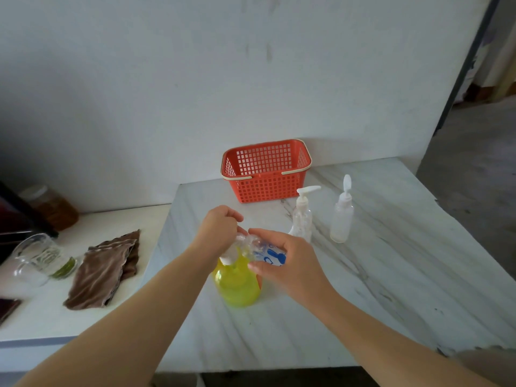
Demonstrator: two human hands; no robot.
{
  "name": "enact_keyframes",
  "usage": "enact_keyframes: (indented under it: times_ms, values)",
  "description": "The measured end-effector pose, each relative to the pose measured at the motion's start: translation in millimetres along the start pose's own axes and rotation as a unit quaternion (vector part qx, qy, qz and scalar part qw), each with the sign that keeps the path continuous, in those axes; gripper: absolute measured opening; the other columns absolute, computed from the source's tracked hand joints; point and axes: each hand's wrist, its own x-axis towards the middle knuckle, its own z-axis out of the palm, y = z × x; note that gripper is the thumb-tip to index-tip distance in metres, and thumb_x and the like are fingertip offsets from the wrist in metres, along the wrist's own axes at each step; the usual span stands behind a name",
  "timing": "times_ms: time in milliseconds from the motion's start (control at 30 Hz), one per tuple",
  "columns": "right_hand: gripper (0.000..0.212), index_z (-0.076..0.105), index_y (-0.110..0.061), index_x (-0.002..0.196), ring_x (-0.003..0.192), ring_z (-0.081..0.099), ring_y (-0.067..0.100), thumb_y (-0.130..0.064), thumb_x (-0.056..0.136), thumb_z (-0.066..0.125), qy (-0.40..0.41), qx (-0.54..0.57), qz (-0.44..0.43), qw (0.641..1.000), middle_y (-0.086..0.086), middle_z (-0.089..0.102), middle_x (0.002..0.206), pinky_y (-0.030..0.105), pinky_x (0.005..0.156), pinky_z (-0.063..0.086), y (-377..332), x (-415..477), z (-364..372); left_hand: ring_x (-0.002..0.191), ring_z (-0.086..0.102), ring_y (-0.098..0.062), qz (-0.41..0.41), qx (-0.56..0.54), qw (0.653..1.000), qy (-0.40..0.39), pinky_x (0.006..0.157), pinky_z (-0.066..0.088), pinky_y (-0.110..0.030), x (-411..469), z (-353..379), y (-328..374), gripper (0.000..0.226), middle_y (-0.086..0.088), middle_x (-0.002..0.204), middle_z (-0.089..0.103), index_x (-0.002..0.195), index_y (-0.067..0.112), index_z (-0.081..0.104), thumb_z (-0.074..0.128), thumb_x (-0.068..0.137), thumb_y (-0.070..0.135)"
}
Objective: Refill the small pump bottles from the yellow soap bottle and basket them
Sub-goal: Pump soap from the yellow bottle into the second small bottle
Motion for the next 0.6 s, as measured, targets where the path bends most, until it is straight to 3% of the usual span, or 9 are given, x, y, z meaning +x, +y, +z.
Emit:
enact_keyframes:
  times_ms: [100,333,600]
  values:
    - [0.051,0.064,-0.035,0.119,0.096,0.067,0.003,-0.026,0.069,0.074,-0.001,0.006,-0.008,1.0,-0.009,0.072,0.104,0.023,0.086,0.054,-2,2,0,0.07,0.057,-0.014,0.01,0.001,1.0,0.004,0.061,0.043,-0.026,1,-3,2,0.026,0.0,0.068,0.066,0.106,0.014,0.053,0.039,0.089,0.0]
    - [0.052,0.063,-0.043,0.113,0.096,0.066,0.003,-0.014,0.072,0.079,0.012,-0.001,-0.004,1.0,-0.009,0.071,0.104,0.018,0.086,0.052,1,2,-2,0.072,0.058,-0.019,0.01,0.015,1.0,0.005,0.067,0.045,-0.029,4,5,-4,0.034,-0.005,0.078,0.068,0.102,0.014,0.058,0.032,0.088,-0.002]
    - [0.055,0.06,-0.048,0.109,0.095,0.067,0.006,-0.012,0.073,0.079,0.007,0.0,-0.006,1.0,-0.007,0.071,0.104,0.025,0.087,0.054,2,3,0,0.069,0.057,-0.02,0.002,0.014,1.0,-0.013,0.068,0.046,-0.029,7,4,-9,0.034,-0.004,0.075,0.065,0.095,0.012,0.061,0.032,0.087,-0.005]
